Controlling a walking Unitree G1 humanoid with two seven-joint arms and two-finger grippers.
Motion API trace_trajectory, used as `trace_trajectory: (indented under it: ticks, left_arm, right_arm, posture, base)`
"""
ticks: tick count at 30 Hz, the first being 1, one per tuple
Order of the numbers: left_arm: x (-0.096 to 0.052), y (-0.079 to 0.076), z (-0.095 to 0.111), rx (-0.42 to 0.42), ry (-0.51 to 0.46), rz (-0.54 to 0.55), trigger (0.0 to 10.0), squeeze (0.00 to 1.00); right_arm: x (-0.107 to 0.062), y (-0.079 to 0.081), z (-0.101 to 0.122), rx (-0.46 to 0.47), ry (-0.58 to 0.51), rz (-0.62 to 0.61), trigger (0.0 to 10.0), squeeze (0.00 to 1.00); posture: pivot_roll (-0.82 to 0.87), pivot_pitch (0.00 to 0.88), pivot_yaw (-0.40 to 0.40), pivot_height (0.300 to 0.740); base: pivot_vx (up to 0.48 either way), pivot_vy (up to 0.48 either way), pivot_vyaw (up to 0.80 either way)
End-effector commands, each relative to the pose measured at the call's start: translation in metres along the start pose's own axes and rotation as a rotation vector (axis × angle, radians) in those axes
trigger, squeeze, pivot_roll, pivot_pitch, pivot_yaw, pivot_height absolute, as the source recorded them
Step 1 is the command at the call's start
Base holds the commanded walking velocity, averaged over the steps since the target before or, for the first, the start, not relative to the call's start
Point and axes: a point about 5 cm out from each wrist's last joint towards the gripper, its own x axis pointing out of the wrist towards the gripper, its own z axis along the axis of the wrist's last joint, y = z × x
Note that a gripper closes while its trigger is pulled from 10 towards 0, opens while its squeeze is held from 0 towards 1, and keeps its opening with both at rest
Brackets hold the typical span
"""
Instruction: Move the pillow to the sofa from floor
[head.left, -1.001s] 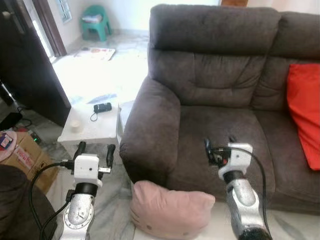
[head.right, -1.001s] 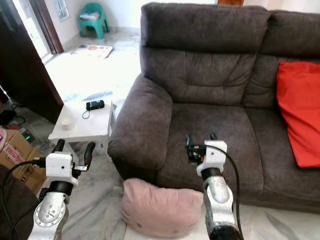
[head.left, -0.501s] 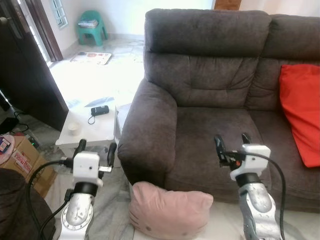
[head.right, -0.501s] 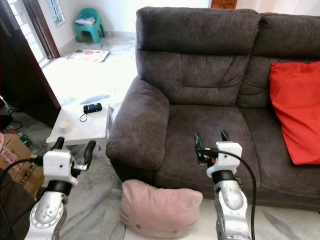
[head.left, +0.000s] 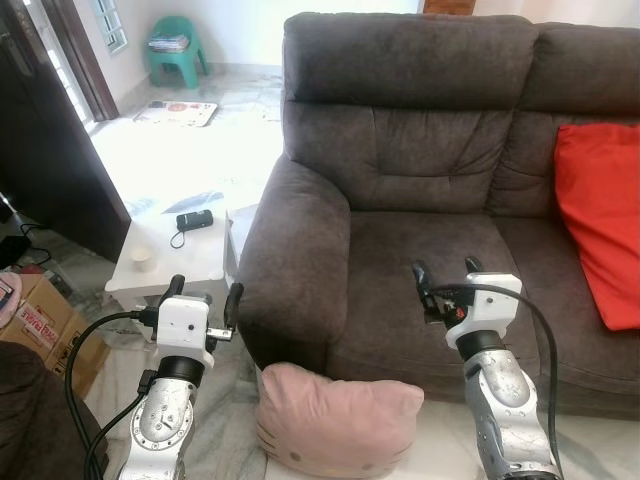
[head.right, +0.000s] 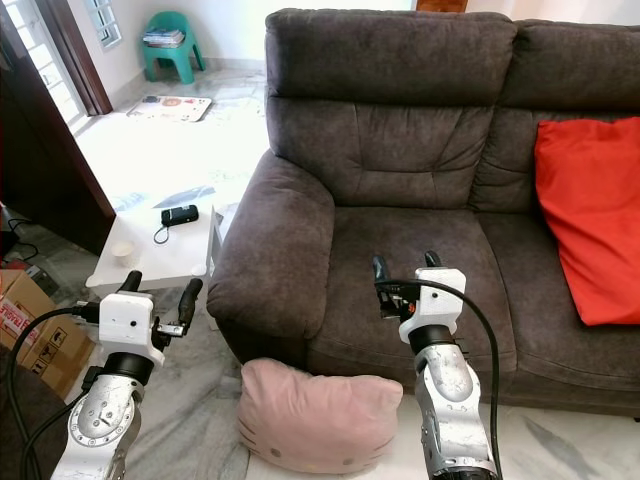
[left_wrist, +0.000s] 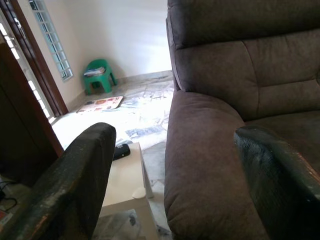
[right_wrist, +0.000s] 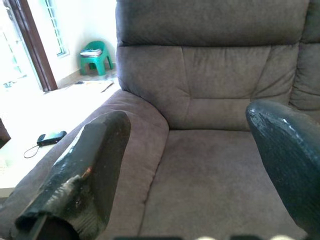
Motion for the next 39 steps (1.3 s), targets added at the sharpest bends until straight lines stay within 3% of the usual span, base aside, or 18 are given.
trace_trajectory:
  ticks: [1,17,39]
  left_arm:
    - [0.0008,0.0001,0.0046,0.000,-0.009,-0.002,10.0,0.00]
    - [0.0041,0.0015,0.0080,0.002,-0.013,0.007,10.0,0.00]
    - [0.0052,0.0010,0.0079,0.001,-0.004,0.007,10.0,0.00]
  right_arm:
    - [0.0039,0.0031,0.0076,0.001,-0.021,0.008,10.0,0.00]
    - [0.0095,0.0073,0.0110,-0.005,-0.013,0.025,10.0,0.00]
    - [0.0119,0.0091,0.0136,-0.014,-0.029,0.040,10.0,0.00]
  posture:
    - [0.07,0.003,-0.006,0.713]
    - [0.08,0.022,-0.016,0.619]
    - [0.08,0.025,-0.019,0.619]
  base:
    - [0.000,0.000,0.00]
    - [0.000,0.000,0.00]
    - [0.000,0.000,0.00]
